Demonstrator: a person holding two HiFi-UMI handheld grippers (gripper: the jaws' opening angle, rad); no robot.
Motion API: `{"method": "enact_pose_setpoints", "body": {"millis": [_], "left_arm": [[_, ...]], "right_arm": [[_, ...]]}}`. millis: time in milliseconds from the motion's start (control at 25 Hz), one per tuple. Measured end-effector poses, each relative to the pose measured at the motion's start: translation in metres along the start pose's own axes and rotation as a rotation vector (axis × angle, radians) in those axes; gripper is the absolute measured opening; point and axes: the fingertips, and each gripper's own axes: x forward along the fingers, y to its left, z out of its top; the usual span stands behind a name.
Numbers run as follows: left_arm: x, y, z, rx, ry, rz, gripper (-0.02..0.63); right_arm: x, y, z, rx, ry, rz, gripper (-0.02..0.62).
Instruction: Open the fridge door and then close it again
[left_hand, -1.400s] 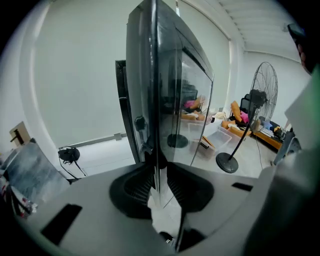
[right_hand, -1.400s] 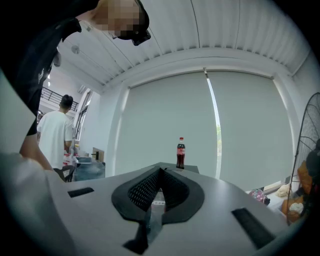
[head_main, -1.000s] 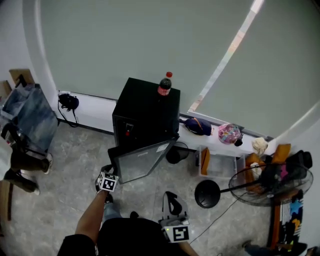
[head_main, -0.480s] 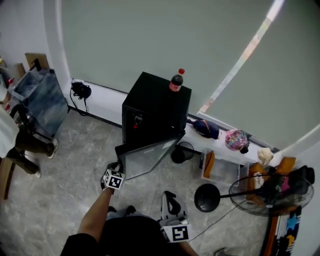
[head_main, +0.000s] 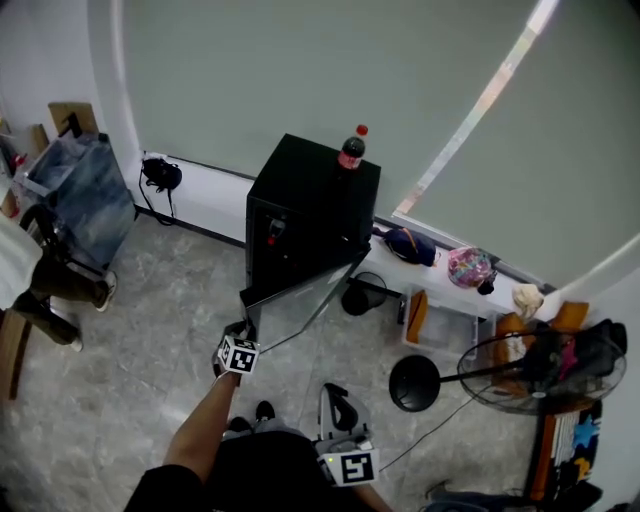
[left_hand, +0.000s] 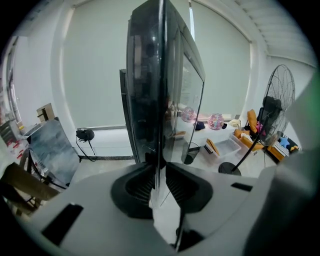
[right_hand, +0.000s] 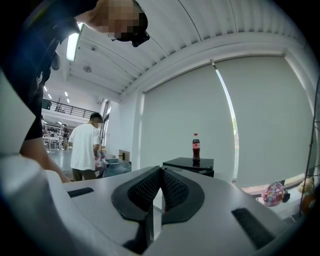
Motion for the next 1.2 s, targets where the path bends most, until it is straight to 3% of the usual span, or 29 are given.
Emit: {"method": "enact_pose_setpoints", "body": {"millis": [400,640,1200], "left_arm": [[-0.019,-0.046,-0.019,0.022,-0.002,-0.058,0.055],[-0.023,-0.067,-0.024,-0.002,-0.013,-0.034,0.052],[-0.034,-0.116,-0.04,-0.077,-0.007,0.069,0.051]], "right_arm": [[-0.053,0.025,-0.009,0.001,0.021,-0.072,0.005],[-0.073,0.01,-0.009,-0.015,0.022,-0.078,0.006],[-0.107,-0.068,-0.003,-0.031,0.002,0.064,0.006]]}}
